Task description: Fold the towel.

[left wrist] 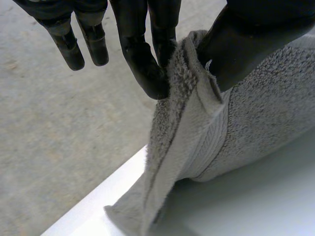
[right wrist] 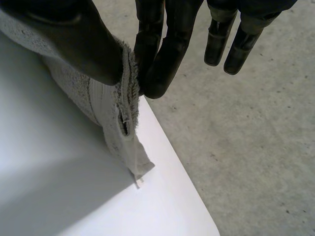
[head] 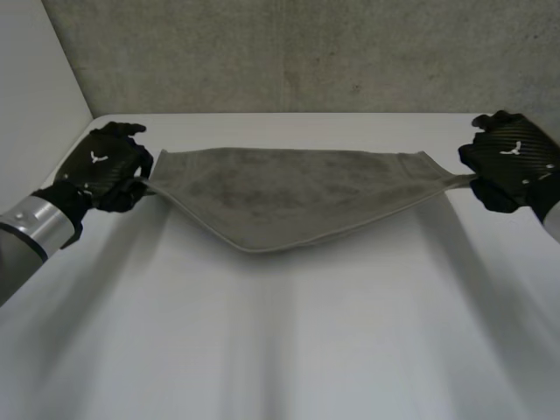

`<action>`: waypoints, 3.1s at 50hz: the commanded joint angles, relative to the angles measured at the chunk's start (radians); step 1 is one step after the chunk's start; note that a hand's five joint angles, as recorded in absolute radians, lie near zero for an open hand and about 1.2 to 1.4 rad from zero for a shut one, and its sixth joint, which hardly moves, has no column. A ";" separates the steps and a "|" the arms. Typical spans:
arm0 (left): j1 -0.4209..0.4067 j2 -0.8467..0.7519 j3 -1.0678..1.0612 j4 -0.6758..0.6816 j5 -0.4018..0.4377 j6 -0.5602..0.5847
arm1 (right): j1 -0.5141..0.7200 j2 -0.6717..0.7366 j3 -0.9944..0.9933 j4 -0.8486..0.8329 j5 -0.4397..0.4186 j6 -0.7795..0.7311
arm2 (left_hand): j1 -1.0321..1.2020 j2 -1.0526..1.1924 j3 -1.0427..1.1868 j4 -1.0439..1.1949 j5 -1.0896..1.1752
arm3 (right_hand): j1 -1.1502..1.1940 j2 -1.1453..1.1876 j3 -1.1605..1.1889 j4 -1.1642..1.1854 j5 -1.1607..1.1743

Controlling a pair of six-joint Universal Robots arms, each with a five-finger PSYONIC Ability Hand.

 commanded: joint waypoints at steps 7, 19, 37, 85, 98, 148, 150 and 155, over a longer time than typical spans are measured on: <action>-0.074 0.185 -0.167 -0.094 0.004 0.004 | -0.186 -0.100 0.053 0.228 -0.168 -0.159 | 0.076 0.040 -0.049 -0.055 0.041 | 0.062 0.053 -0.041 -0.067 0.056; -0.078 0.427 -0.287 -0.230 0.003 0.007 | -0.339 -0.135 0.076 0.411 -0.285 -0.372 | 0.076 0.040 -0.049 -0.055 0.041 | 0.062 0.053 -0.041 -0.067 0.056; -0.124 0.462 -0.262 -0.263 -0.063 0.004 | -0.438 -0.155 0.070 0.463 -0.404 -0.404 | 0.076 0.040 -0.049 -0.055 0.041 | 0.062 0.053 -0.041 -0.067 0.056; -0.233 -0.418 0.391 -0.065 -0.344 0.048 | 0.165 0.894 -0.835 -0.216 0.222 -0.057 | 0.076 0.040 -0.049 -0.055 0.041 | 0.062 0.053 -0.041 -0.067 0.056; -0.235 -0.453 0.440 -0.024 -0.407 0.056 | 0.162 0.978 -0.933 -0.241 0.229 -0.056 | 0.076 0.040 -0.049 -0.055 0.041 | 0.062 0.053 -0.041 -0.067 0.056; -0.265 -0.151 0.264 -0.036 -0.506 0.042 | 0.151 0.534 -0.573 -0.307 0.318 0.142 | -1.133 -1.169 -0.049 -0.055 -1.168 | -1.334 -1.343 -0.041 -0.067 -1.166; -0.275 -0.122 0.225 -0.036 -0.506 0.042 | 0.141 0.499 -0.542 -0.249 0.311 0.156 | -1.136 -1.172 -0.049 -0.055 -1.171 | -1.314 -1.323 -0.041 -0.067 -1.166; -0.295 -0.074 0.136 -0.034 -0.511 0.040 | 0.084 0.458 -0.499 -0.042 0.269 0.175 | -1.133 -1.169 -0.049 -0.055 -1.168 | -1.179 -1.189 -0.041 -0.067 -1.166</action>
